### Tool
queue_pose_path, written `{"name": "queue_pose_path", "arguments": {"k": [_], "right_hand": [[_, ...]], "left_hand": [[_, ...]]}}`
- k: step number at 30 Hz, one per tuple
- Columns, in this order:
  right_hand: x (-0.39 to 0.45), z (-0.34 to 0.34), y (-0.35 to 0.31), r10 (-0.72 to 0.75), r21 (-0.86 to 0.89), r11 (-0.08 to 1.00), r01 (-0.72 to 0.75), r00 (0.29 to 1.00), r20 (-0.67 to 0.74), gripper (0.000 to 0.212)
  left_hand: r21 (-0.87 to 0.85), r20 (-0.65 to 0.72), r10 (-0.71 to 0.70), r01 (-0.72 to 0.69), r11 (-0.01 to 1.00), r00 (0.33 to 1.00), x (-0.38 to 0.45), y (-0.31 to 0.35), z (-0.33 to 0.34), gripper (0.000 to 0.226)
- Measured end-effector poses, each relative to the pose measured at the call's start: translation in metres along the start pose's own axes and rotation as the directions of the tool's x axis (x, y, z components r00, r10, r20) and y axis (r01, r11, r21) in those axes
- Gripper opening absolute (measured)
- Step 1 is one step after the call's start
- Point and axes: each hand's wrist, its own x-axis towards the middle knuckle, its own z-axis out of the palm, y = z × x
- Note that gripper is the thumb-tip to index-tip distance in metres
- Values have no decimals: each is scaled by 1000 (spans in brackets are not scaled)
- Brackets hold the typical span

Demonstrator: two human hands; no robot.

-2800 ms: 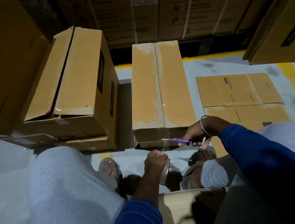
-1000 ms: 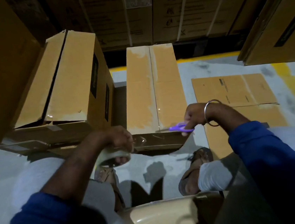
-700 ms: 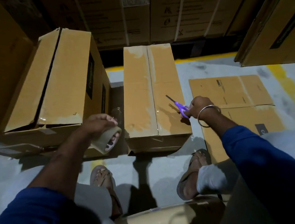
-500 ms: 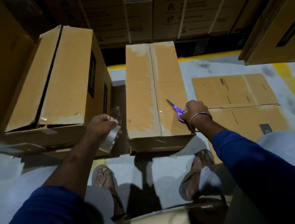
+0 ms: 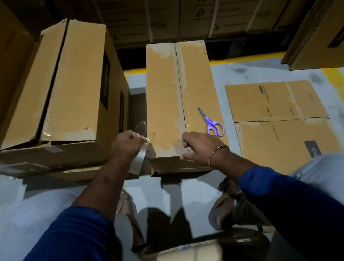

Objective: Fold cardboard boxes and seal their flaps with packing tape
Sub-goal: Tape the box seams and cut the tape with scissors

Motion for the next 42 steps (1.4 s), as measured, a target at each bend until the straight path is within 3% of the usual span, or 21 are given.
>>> {"name": "queue_pose_path", "arguments": {"k": [4,8,10,14,15,18,20,22,25,31,42], "right_hand": [[2,16,1,-25,-123,992,20,999,-34,44],[2,36,-5,-37,-375,927,-6,994,-106,57],[2,38,-7,-23,-382,924,-19,994,-105,60],[0,8,1,88,21,996,-86,979,-181,56],[1,-3,7,176,135,980,-143,945,-275,51],[9,-22,41,427,372,893,-253,739,-522,35],[17,-24,64,550,483,814,-323,696,-462,54],[22,-18,71,644,584,700,-411,716,-269,81],[29,2,67,632,594,662,-457,766,-115,95],[42,11,64,659,498,688,-528,742,-124,118],[59,4,79,663,425,719,-550,726,-182,116]], "left_hand": [[-15,3,-28,28,999,1000,0,-2,2,11],[-17,6,-44,44,999,999,3,-5,4,14],[-27,-7,-44,44,999,999,6,-7,4,14],[-82,-71,-22,16,997,997,12,-4,3,10],[-76,-100,-8,0,997,995,15,-4,4,9],[-55,-172,25,-35,998,985,24,-2,9,11],[-45,-193,36,-45,998,981,28,1,15,11],[-30,-204,35,-42,999,978,33,0,21,11],[-50,-199,34,-44,998,979,40,-5,28,13],[-97,-190,-1,-18,995,982,48,-10,34,9],[-246,-157,-24,-16,969,987,48,-5,48,8]]}}
